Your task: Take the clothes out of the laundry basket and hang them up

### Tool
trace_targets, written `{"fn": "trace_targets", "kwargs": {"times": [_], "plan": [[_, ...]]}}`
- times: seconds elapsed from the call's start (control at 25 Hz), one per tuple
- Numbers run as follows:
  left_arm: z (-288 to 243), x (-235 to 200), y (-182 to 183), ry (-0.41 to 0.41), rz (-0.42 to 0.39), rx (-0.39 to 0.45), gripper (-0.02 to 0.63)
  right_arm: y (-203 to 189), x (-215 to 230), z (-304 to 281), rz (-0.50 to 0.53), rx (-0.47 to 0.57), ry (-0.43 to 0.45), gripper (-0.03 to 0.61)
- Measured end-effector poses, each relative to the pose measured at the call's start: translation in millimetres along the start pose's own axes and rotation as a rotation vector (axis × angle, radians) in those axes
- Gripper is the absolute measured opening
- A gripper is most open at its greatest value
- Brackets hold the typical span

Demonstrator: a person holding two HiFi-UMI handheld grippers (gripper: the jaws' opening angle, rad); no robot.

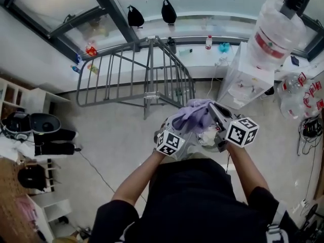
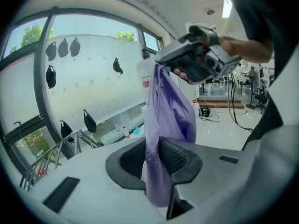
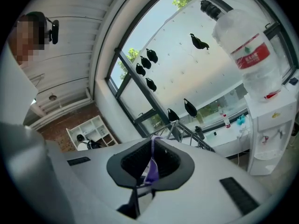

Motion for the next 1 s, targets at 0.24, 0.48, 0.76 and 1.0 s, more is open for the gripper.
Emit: {"fn": "trace_targets", "kwargs": {"times": [0.24, 0.48, 0.76, 1.0], "plan": [[25, -29, 17, 0.006, 0.103, 0.053, 0.053, 1, 21, 4, 0.004, -0.011, -0.015, 0.014], [49, -58, 60, 0.047, 0.163, 0.145, 0.043, 7, 34, 2, -0.006, 0.004, -0.010, 0.014], [86, -84, 115, 0.150, 0.084, 0.245, 0.042, 16, 27, -7, -0.012, 0.027, 0.087, 0.014], [130, -119, 140, 0.267, 0.108, 0.302, 0.041, 26, -17, -30, 0.025, 0.055, 0.284, 0.014]]}}
Point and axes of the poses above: the fingertips, and each gripper's own axes: z backward along the fingers, x to its right, y out of its top, the point moved 2 cm from there along z, backward along the fingers
